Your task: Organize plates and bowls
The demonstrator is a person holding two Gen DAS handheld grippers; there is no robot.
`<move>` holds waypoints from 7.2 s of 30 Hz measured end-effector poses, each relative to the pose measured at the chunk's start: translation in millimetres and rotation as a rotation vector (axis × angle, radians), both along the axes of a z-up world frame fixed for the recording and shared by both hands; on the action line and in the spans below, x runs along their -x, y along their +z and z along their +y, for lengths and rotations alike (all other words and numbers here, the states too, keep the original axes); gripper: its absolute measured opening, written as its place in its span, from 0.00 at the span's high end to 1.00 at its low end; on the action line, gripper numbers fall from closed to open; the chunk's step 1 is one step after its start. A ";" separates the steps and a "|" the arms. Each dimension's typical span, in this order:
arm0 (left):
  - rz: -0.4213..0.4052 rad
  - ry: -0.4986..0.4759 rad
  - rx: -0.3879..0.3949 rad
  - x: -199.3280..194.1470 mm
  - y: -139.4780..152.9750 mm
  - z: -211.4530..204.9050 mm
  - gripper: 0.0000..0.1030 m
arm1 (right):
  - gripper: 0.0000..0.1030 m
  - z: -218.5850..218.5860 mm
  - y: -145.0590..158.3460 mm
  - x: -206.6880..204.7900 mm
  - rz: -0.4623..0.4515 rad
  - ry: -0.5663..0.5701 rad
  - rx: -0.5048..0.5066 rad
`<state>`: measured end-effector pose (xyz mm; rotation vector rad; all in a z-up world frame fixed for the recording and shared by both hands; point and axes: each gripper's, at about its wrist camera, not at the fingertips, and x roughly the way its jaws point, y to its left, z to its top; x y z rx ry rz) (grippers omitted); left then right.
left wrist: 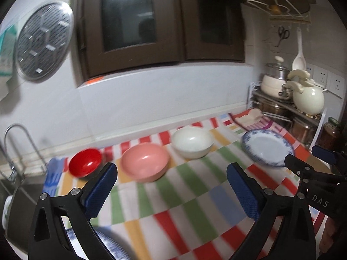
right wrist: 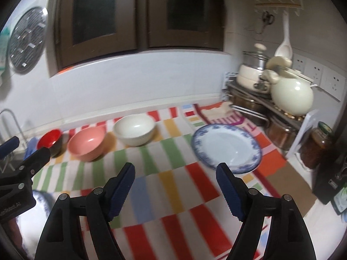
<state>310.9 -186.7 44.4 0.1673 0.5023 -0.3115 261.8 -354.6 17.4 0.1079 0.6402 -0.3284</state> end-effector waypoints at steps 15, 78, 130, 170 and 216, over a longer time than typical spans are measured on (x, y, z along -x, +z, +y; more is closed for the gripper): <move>0.032 -0.126 -0.008 -55.3 -3.4 -118.4 0.00 | 0.25 -110.1 -3.1 -21.7 -0.017 -0.181 0.040; 0.409 -0.356 -0.092 -195.2 -165.8 -300.9 0.65 | 0.63 -264.0 -159.8 -118.7 0.239 -0.338 -0.143; 0.340 -0.075 0.008 -83.0 -74.5 -34.0 0.65 | 0.64 -47.3 -53.0 -44.2 0.170 -0.039 -0.072; 0.397 0.195 0.029 -11.9 -96.0 206.9 0.65 | 0.64 175.2 -63.1 -19.3 0.230 0.236 -0.071; 0.535 0.423 0.021 12.7 -148.6 309.9 0.64 | 0.64 280.7 -114.9 -34.7 0.399 0.467 -0.084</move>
